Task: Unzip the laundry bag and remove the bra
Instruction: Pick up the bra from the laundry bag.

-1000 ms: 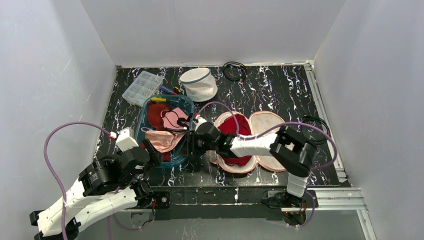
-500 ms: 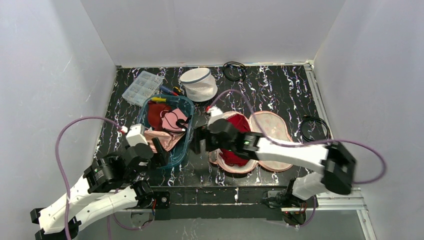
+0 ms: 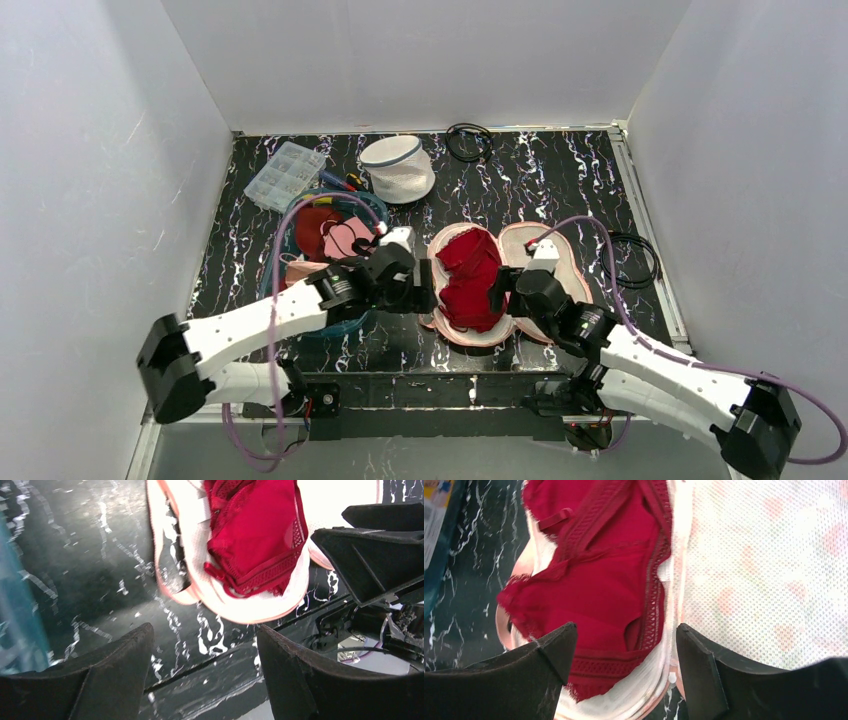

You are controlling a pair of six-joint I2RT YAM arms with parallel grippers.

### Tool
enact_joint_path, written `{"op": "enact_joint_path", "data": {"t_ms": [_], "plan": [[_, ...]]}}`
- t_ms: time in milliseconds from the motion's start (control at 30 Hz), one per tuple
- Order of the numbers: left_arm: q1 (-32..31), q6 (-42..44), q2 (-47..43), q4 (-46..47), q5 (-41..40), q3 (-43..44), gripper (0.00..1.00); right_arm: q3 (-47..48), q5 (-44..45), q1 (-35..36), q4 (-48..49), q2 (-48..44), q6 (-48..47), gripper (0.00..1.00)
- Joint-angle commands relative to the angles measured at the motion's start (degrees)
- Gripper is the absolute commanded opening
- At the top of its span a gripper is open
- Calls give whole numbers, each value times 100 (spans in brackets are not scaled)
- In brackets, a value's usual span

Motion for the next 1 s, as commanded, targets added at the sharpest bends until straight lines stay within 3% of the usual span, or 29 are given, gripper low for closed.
{"op": "enact_joint_path", "data": {"t_ms": [0,167,400,733,967], "plan": [[28,-9,675,1046,418,349,73,-280,-783,-729,1130,85,474,81],[60,-98,1102,894,362,544,69,-216,-1936,-1641,1766,730,408,81],[64,-121,686,788,536,211,70,-105,-2850,-2473,2240,1400,245,79],[64,-265,35,671,595,-285,70,-132,-3506,-2633,2613,1990,233,69],[68,-168,444,854,690,-104,71,-154,-3767,-2644,2712,2210,319,68]]}}
